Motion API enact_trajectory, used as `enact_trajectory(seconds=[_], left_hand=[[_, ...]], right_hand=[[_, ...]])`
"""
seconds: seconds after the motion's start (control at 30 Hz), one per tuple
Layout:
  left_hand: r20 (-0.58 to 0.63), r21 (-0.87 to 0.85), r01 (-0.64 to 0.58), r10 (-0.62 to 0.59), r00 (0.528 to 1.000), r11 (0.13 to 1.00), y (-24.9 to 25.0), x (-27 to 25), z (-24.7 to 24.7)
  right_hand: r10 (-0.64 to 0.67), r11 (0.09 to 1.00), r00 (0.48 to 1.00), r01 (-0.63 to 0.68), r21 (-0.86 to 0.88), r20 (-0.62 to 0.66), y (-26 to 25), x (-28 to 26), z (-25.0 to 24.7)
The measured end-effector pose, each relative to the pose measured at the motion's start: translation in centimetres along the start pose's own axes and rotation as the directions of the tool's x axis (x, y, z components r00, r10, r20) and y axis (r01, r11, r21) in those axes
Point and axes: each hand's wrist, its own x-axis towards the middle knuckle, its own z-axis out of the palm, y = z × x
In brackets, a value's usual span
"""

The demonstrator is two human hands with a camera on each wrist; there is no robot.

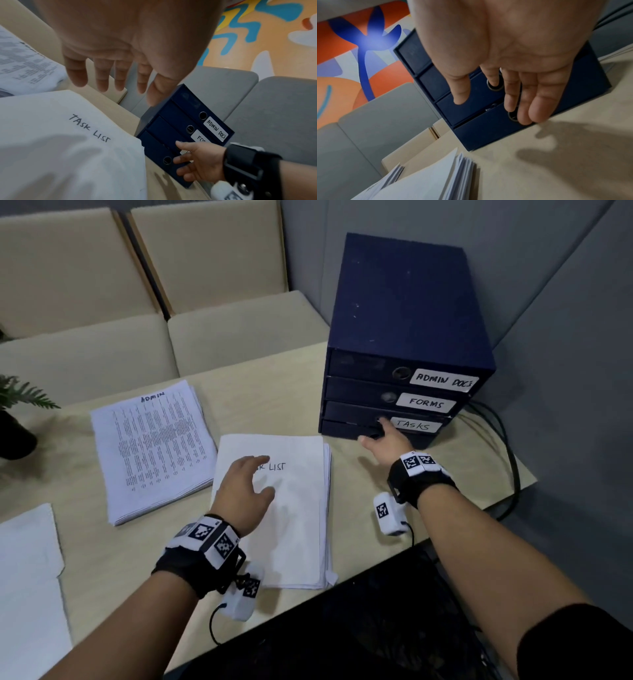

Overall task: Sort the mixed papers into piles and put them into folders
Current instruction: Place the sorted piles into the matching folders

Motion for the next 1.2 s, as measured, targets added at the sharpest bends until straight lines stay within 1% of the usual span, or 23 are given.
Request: enact_trajectory(seconds=[0.1, 0.17, 0.23, 0.33, 0.47, 0.6, 0.77, 0.93, 1.0, 1.1, 1.13, 1.17, 1.2], left_hand=[[0.011, 0.005, 0.025, -0.025, 1.0, 1.0, -0.4, -0.7, -0.1], [0.013, 0.022, 0.057, -0.057, 0.998, 0.998, -1.0, -1.1, -0.2], [0.025, 0.045, 0.113, -0.114, 0.993, 0.993, -1.9, -1.6, -0.4], [0.045, 0.056, 0.204, -0.207, 0.977, 0.977, -3.7, -2.0, -0.4], [0.092, 0.093, 0.251, -0.259, 0.961, 0.963, -5.2, -2.4, -0.3], [0.13, 0.098, 0.218, -0.23, 0.964, 0.971, -5.8, -2.6, 0.0], [0.181, 0.096, 0.15, -0.165, 0.969, 0.984, -6.0, -2.9, 0.0], [0.218, 0.095, 0.104, -0.123, 0.968, 0.99, -5.9, -3.2, 0.1], [0.232, 0.097, 0.096, -0.116, 0.966, 0.991, -5.9, -3.4, 0.2], [0.231, 0.098, 0.118, -0.138, 0.963, 0.988, -6.4, -3.4, 0.3], [0.226, 0.098, 0.134, -0.154, 0.962, 0.986, -6.7, -3.3, 0.3], [0.215, 0.099, 0.16, -0.178, 0.96, 0.982, -6.9, -3.3, 0.3], [0.2, 0.099, 0.192, -0.208, 0.958, 0.976, -7.3, -3.2, 0.3]], right_hand=[[0.032, 0.999, 0.999, -0.032, -0.013, 0.041, -0.4, 0.8, 0.3], [0.039, 0.999, 0.999, -0.039, -0.005, 0.028, -0.5, 0.8, 0.5], [0.021, 1.0, 1.0, -0.021, -0.004, 0.002, -0.4, 0.4, 0.7], [-0.02, 1.0, 0.999, 0.02, -0.015, -0.026, 0.3, -1.4, 1.1], [0.012, 0.998, 0.999, -0.009, 0.054, -0.051, 2.0, -4.8, 3.0], [0.038, 0.996, 0.995, -0.03, 0.082, -0.096, 3.4, -8.0, 4.9], [0.078, 0.99, 0.986, -0.059, 0.13, -0.147, 4.2, -12.3, 6.6], [0.11, 0.984, 0.982, -0.086, 0.154, -0.153, 4.1, -14.4, 7.0], [0.116, 0.976, 0.972, -0.073, 0.205, -0.205, 4.0, -15.2, 7.0], [0.153, 0.951, 0.926, -0.044, 0.305, -0.346, 4.2, -16.7, 8.1], [0.16, 0.952, 0.921, -0.049, 0.301, -0.354, 4.4, -17.0, 8.8], [0.157, 0.961, 0.934, -0.069, 0.269, -0.322, 4.5, -17.1, 9.7], [0.15, 0.972, 0.956, -0.095, 0.214, -0.254, 4.6, -17.0, 10.5]])
